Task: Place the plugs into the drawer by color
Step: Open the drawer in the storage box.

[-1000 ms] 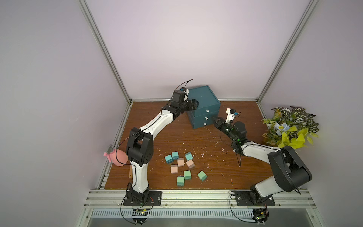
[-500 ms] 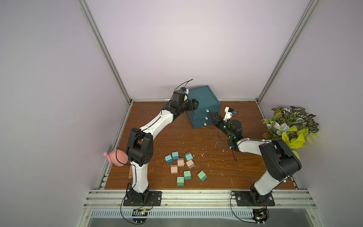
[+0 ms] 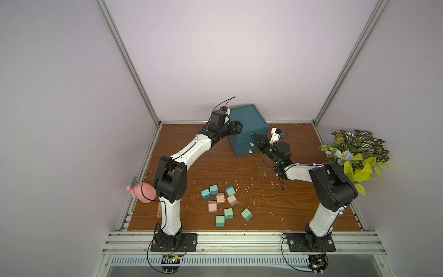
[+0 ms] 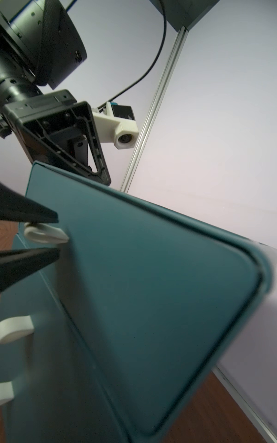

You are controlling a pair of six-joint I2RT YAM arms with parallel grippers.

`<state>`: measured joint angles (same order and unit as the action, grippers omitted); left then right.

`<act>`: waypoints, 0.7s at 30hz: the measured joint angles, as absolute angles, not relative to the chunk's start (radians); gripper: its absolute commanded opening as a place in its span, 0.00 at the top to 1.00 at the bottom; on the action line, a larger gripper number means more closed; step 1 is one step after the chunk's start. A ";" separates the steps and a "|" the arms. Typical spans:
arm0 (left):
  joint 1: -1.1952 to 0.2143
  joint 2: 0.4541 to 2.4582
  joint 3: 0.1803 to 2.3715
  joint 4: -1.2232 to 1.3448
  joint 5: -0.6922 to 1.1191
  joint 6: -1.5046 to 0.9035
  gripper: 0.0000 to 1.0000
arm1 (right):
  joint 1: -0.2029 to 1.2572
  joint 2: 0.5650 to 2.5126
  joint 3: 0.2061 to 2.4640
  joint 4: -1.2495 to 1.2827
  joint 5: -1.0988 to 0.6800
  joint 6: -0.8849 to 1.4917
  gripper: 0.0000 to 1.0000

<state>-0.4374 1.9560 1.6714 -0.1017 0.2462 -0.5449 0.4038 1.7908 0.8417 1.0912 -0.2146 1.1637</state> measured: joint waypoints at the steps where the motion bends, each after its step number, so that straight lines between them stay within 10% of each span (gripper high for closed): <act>1: -0.437 1.956 1.671 -0.101 0.246 -0.545 0.20 | 0.404 1.791 0.842 1.091 -0.215 1.166 0.82; 6: -0.437 1.958 1.671 -0.101 0.247 -0.545 0.20 | 0.403 1.791 0.842 1.090 -0.215 1.171 1.00; 21: -0.438 1.990 1.694 -0.071 0.254 -0.550 0.20 | 0.405 1.615 0.679 1.034 -0.215 1.100 1.00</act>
